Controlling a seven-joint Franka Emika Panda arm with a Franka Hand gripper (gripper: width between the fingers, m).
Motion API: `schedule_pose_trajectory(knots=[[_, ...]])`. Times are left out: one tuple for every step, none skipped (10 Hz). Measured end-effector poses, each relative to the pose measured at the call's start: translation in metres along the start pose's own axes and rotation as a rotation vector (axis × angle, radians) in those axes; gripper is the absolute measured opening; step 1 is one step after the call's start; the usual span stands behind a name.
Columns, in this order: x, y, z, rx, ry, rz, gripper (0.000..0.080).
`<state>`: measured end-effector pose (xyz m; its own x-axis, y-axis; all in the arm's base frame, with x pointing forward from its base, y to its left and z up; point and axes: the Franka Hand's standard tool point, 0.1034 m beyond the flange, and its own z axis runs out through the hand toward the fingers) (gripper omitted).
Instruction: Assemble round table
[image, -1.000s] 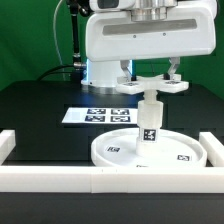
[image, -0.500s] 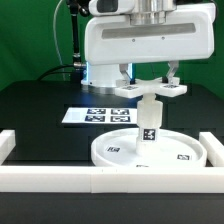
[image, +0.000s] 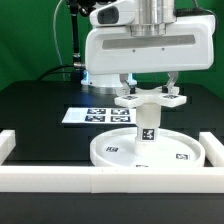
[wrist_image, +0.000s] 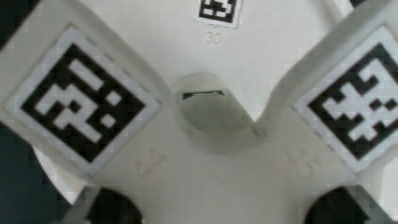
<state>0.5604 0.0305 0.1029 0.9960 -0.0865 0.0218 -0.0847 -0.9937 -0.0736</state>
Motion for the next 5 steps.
schedule_pose_trajectory(knots=[[0.0012,0.0016,-0.0002,0.001,0.01,0.002,0.0442],[0.0011,0.0011,-0.0002,0.001,0.01,0.001,0.0442],[0.0011,0.0011,-0.0002,0.001,0.01,0.001,0.0442],[0.0012,0.0011,-0.0002,0.001,0.01,0.001,0.0442],[0.0012,0.0012,-0.0002,0.001,0.01,0.001,0.0442]])
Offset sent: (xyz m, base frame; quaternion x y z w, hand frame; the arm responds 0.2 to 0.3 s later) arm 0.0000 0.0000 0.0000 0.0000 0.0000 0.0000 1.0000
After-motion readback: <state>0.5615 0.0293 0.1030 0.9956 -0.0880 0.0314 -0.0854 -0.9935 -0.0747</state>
